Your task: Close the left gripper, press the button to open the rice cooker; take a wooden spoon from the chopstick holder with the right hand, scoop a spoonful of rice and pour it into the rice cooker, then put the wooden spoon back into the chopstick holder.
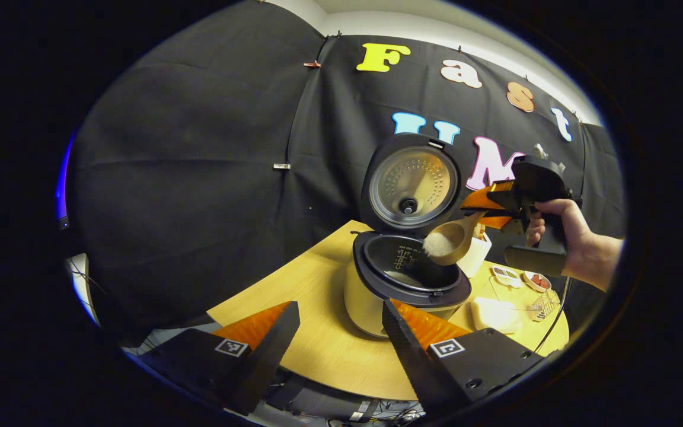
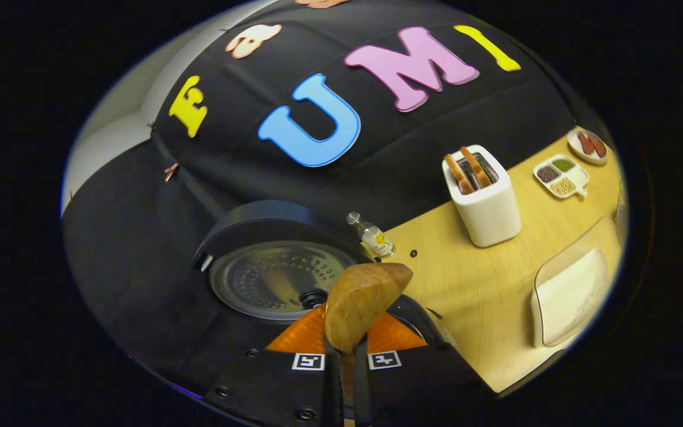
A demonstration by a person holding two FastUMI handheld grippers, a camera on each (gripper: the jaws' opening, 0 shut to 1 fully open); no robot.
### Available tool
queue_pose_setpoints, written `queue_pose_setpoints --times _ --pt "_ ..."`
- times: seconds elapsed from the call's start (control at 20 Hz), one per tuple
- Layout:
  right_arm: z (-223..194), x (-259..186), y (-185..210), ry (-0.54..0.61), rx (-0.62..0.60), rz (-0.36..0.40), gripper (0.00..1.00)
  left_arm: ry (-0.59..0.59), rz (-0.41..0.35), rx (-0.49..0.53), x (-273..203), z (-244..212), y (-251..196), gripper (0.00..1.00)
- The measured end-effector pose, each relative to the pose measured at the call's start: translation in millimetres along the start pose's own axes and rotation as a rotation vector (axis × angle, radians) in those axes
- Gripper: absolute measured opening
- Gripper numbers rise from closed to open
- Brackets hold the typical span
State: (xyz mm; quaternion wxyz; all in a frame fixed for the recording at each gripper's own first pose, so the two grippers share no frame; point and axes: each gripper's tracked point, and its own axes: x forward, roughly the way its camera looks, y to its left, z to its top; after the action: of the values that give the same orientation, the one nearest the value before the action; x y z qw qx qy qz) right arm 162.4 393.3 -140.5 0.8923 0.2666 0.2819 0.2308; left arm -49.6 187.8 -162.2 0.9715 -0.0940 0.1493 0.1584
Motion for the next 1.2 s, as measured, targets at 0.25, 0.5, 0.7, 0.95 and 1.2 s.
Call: queue_pose_setpoints --times 0.25,0.5,0.7,0.95,1.2 --pt "-25 11 22 -0.013 -0.374 0.066 0.12 0.018 0.015 -0.003 6 -7 18 0.95" --pt "-46 9 44 -0.021 -0.671 0.154 0.12 0.054 0.037 0.056 4 -22 27 0.95" --pt "-64 7 50 -0.014 -0.811 0.218 0.12 0.048 0.028 0.038 3 -22 21 0.96" --pt "-82 2 49 -0.013 -0.968 0.264 0.12 0.006 0.019 0.06 5 -9 12 0.95" --pt "-52 -5 32 0.007 -0.723 0.186 0.12 -0.015 -0.012 0.059 8 -1 -7 0.95"
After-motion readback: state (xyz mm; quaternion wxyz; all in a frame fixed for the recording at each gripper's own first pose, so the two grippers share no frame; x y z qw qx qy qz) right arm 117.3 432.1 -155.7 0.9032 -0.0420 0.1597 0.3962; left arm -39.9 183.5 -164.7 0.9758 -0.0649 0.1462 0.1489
